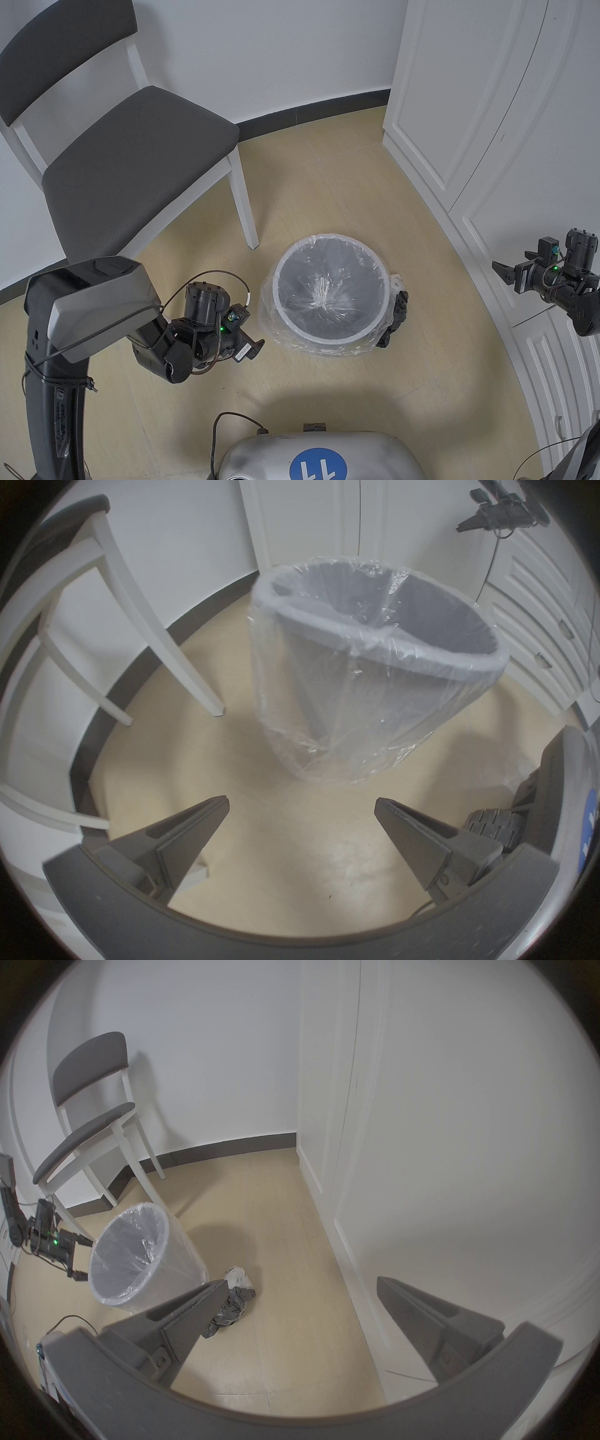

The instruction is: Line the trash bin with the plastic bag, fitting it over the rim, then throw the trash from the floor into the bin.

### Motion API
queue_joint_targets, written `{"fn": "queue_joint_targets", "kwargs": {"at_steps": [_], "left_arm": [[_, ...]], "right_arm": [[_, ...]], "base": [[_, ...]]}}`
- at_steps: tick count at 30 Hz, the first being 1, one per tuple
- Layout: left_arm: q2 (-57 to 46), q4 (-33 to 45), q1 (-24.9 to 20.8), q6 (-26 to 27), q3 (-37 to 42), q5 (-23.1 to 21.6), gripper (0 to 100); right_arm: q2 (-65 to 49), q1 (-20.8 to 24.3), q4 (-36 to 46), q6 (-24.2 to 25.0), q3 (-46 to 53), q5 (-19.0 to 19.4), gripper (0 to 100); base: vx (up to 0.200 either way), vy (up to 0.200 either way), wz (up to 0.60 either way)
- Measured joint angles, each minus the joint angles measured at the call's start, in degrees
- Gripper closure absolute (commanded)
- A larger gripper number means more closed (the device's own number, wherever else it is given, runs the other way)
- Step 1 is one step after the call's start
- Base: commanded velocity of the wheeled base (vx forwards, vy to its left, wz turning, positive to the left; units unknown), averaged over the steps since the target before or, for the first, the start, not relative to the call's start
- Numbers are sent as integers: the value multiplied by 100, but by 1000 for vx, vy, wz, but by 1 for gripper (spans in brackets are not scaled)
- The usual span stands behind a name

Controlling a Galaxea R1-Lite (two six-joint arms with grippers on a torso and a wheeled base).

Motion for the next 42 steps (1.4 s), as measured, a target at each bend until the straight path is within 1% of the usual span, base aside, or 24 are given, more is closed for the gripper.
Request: {"fn": "queue_joint_targets", "kwargs": {"at_steps": [2,5,9,12,17,22,26,30,39,42], "left_arm": [[-173,15,-44,2,174,265,0],[-462,33,-146,2,449,801,0],[-868,55,-315,-15,837,1192,0],[-1152,28,-411,-44,1124,1240,0],[-1618,4,-546,-148,1525,1248,0],[-2227,-54,-728,-661,1888,1247,0],[-2765,-169,-902,-1153,2128,1245,0],[-3249,-293,-1001,-1531,2354,1240,0],[-4376,-432,-850,-2266,3285,1242,0],[-4757,-446,-761,-2569,3515,1237,0]], "right_arm": [[9,11,2,-46,29,0,0],[39,57,7,-134,63,-11,0],[127,146,5,-279,118,-63,0],[205,218,5,-400,171,-100,0],[339,367,7,-460,223,-193,0],[472,553,2,-471,272,-312,0],[544,796,-4,-474,369,-349,0],[596,1003,-4,-474,453,-419,0],[701,1328,-35,-474,617,-742,0],[728,1462,-288,-474,713,-850,0]], "base": [[0,0,0],[0,0,0],[0,0,0],[0,0,0],[0,0,0],[0,0,0],[0,0,0],[0,0,0],[0,0,0],[0,0,0]]}}
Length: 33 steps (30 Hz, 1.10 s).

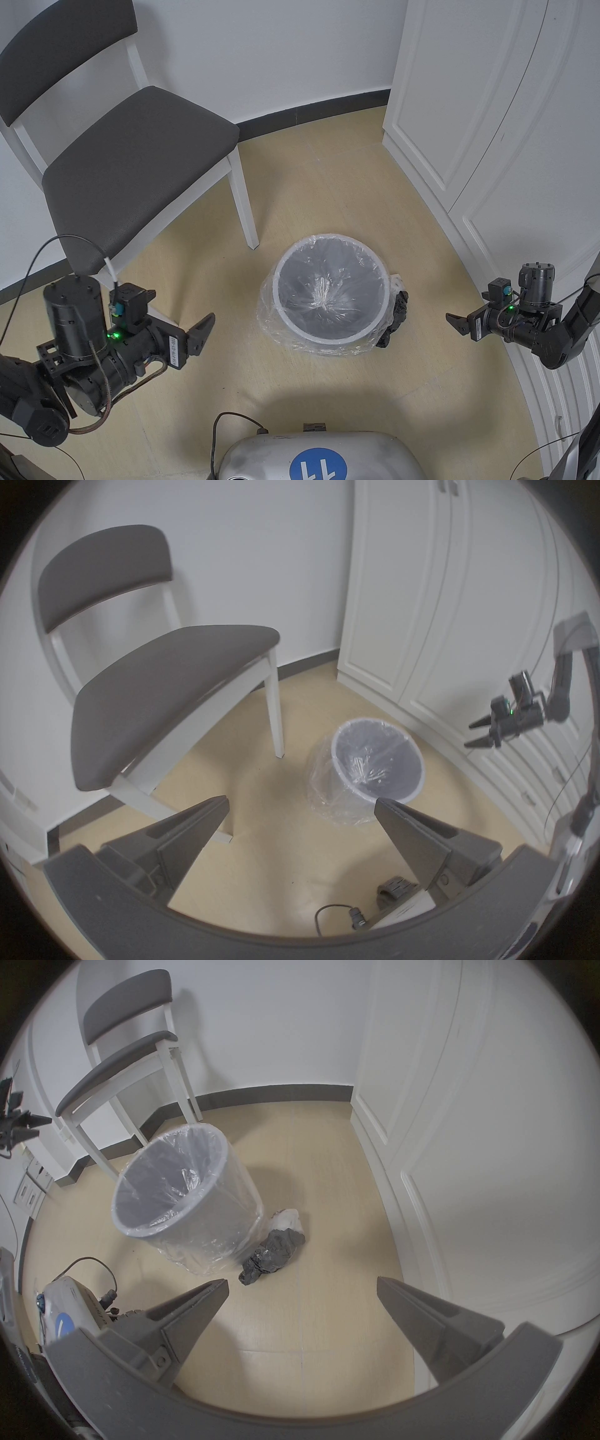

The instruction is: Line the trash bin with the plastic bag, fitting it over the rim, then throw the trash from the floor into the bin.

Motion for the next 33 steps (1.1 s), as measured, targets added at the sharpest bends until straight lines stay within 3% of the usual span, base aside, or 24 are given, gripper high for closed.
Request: {"fn": "queue_joint_targets", "kwargs": {"at_steps": [8,19,23,33], "left_arm": [[-419,-758,91,-417,140,-94,0],[-422,-1460,204,-489,240,-647,0],[-391,-1653,232,-494,280,-680,0],[-223,-1770,251,-477,317,-701,0]], "right_arm": [[199,196,-446,-2,204,-104,0],[795,196,-490,88,-44,-66,0],[1014,223,-518,351,-212,-73,0],[1702,329,-578,1838,-1130,-88,0]], "base": [[0,0,0],[-164,0,0],[0,0,0],[0,0,0]]}}
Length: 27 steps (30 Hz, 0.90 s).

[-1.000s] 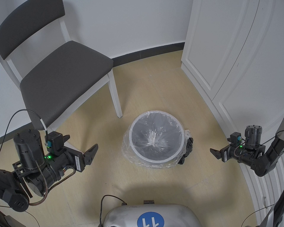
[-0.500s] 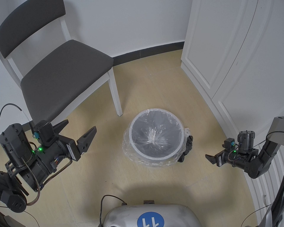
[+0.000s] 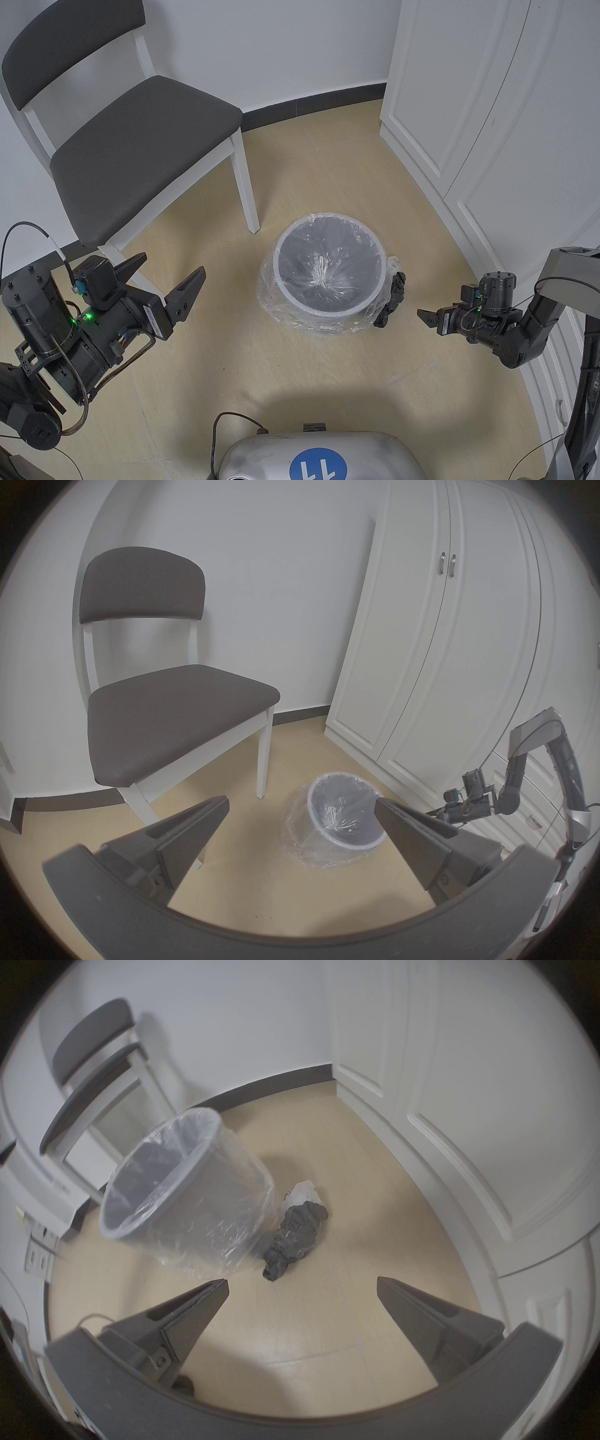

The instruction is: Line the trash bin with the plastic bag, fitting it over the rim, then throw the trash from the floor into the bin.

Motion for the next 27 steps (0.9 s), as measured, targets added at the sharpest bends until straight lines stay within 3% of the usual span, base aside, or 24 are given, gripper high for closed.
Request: {"fn": "queue_joint_targets", "kwargs": {"at_steps": [12,27], "left_arm": [[228,-773,104,7,-17,-22,0],[488,-1074,230,22,-41,-88,0]], "right_arm": [[1161,22,-57,1631,-1598,-111,0],[2519,93,74,2503,-3816,-683,0]], "base": [[0,0,0],[0,0,0]]}}
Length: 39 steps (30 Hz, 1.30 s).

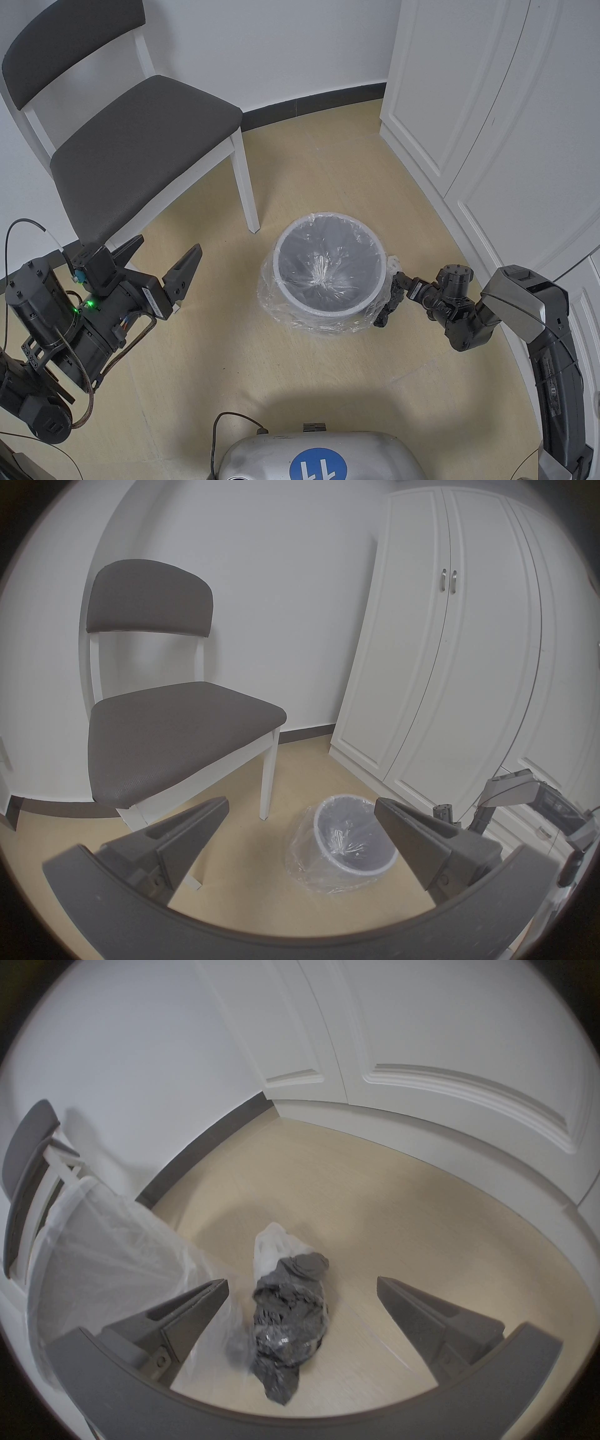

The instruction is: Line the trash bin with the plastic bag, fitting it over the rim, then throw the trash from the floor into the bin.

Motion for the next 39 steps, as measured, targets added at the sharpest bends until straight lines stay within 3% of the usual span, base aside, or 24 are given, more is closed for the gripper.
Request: {"fn": "queue_joint_targets", "kwargs": {"at_steps": [5,27,28,39], "left_arm": [[35,-11,43,2,0,-6,0],[112,-32,139,13,-13,-6,0],[116,-57,139,13,-13,-6,0],[300,-569,211,38,30,-6,0]], "right_arm": [[295,11,306,346,-540,11,0],[1018,61,714,377,-1640,0,0],[1036,61,714,377,-1675,-13,100],[1106,-20,677,363,-1764,-107,100]], "base": [[0,0,0],[0,0,0],[0,0,0],[0,0,0]]}}
